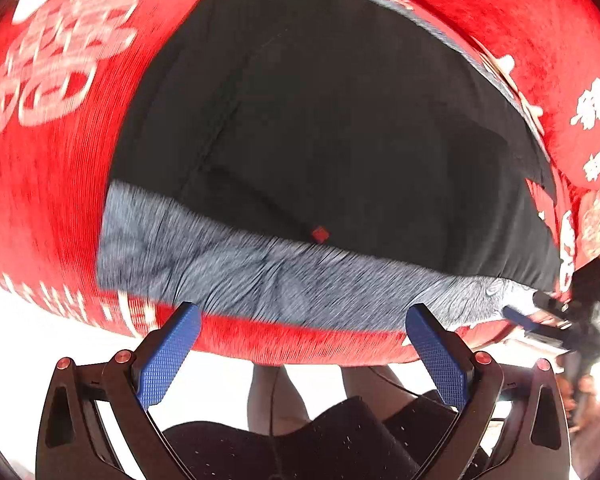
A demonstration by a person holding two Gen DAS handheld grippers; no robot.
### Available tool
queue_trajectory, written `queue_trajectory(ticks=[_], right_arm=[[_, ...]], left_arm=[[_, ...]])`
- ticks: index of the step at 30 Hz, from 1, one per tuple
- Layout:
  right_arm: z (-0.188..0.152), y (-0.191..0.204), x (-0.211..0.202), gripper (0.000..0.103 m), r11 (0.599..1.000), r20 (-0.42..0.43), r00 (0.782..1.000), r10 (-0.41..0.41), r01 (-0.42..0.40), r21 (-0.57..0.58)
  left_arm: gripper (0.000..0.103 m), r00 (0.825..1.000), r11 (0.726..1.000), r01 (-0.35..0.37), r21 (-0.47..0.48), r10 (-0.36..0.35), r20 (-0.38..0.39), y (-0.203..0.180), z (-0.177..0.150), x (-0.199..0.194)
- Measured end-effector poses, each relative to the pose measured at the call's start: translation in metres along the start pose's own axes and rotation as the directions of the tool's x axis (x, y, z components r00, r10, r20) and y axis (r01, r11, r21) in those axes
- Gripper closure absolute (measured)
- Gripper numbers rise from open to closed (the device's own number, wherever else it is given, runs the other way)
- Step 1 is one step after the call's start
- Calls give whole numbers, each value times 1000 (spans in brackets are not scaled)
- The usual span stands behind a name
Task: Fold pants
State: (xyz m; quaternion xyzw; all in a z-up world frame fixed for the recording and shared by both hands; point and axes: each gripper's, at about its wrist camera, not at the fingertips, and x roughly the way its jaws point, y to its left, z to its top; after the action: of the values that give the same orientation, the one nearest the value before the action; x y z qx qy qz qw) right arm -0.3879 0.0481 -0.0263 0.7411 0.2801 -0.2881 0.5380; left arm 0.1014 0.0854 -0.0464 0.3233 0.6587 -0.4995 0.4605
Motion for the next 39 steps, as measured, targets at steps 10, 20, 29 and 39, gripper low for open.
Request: queue_trajectory(ticks=[10, 20, 29, 39], right_arm=[[-24, -51, 23, 21, 972, -28, 980, 197, -192, 138], [-23, -60, 20, 22, 926, 91, 939, 332, -342, 159], [-14, -45, -10, 95, 913, 167, 923, 347, -373, 163], [87, 37, -77, 95, 935, 114, 928, 355, -349, -65]], left_arm=[[0, 990, 980, 139, -144, -141, -2, 42, -4, 32], [17, 980, 963, 196, -185, -190, 49, 42, 12, 26], [73, 982, 967, 188, -174, -181, 55, 55, 13, -6], [73, 913, 970, 231, -71, -191, 361, 1, 103, -91]])
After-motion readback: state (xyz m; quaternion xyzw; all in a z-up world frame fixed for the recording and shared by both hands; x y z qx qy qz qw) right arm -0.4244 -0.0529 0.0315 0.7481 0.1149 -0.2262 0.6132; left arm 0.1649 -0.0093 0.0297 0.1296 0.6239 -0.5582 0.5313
